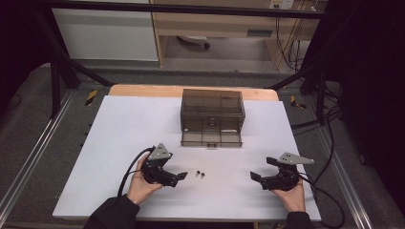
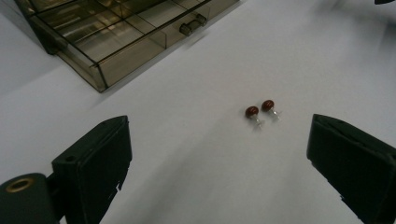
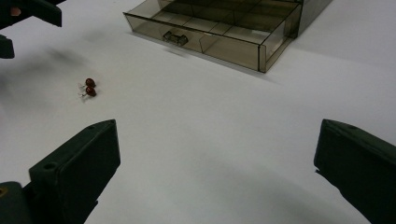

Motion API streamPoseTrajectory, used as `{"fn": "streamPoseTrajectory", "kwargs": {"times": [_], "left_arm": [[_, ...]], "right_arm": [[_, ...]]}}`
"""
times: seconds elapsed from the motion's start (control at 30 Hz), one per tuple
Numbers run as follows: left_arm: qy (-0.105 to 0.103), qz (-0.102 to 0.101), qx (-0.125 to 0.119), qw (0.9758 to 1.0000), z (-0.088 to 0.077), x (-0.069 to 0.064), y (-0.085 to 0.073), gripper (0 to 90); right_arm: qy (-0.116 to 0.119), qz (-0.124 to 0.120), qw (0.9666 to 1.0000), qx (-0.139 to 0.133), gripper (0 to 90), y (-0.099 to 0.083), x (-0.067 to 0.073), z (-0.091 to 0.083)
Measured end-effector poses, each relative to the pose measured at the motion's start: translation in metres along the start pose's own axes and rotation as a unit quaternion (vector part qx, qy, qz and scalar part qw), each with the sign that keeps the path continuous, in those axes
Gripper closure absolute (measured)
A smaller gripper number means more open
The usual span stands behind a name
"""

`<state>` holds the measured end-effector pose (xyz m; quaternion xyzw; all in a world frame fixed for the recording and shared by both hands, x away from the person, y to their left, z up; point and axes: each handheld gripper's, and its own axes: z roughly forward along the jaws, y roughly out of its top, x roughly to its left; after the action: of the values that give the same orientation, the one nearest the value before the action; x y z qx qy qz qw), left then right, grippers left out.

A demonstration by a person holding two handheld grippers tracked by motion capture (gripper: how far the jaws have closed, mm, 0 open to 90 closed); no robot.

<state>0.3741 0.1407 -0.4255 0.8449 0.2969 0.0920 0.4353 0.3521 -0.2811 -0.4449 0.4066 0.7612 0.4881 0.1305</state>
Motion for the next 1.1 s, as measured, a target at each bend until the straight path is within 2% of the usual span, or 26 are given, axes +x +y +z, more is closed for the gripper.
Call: {"fn": "streamPoseTrajectory", "kwargs": {"times": [0.37, 0.7, 0.83, 0.97, 1.03, 1.1], "left_arm": [[-0.004, -0.003, 0.029, 0.9996, 0.024, -0.012, 0.005, 14.4], [-0.004, 0.004, 0.047, 0.9989, 0.042, -0.024, 0.009, 31.8], [0.002, 0.002, 0.055, 0.9985, 0.048, -0.027, 0.009, 42.1], [0.006, -0.002, 0.059, 0.9983, 0.05, -0.028, 0.009, 48.5], [0.013, -0.005, 0.058, 0.9982, 0.052, -0.03, 0.009, 56.0], [0.015, -0.002, 0.061, 0.998, 0.052, -0.031, 0.009, 57.8]], "right_arm": [[0.0, 0.0, 1.0, -0.001, 0.8, 0.0, 0.0, 0.0], [0.0, 0.0, 1.0, -0.001, 0.8, 0.0, 0.0, 0.0], [0.0, 0.0, 1.0, -0.001, 0.8, 0.0, 0.0, 0.0], [0.001, 0.0, 1.0, -0.001, 0.8, 0.0, 0.0, -0.001], [0.001, 0.0, 1.0, 0.0, 0.8, 0.0, 0.0, 0.0], [0.001, 0.0, 1.0, -0.001, 0.8, 0.0, 0.0, 0.0]]}}
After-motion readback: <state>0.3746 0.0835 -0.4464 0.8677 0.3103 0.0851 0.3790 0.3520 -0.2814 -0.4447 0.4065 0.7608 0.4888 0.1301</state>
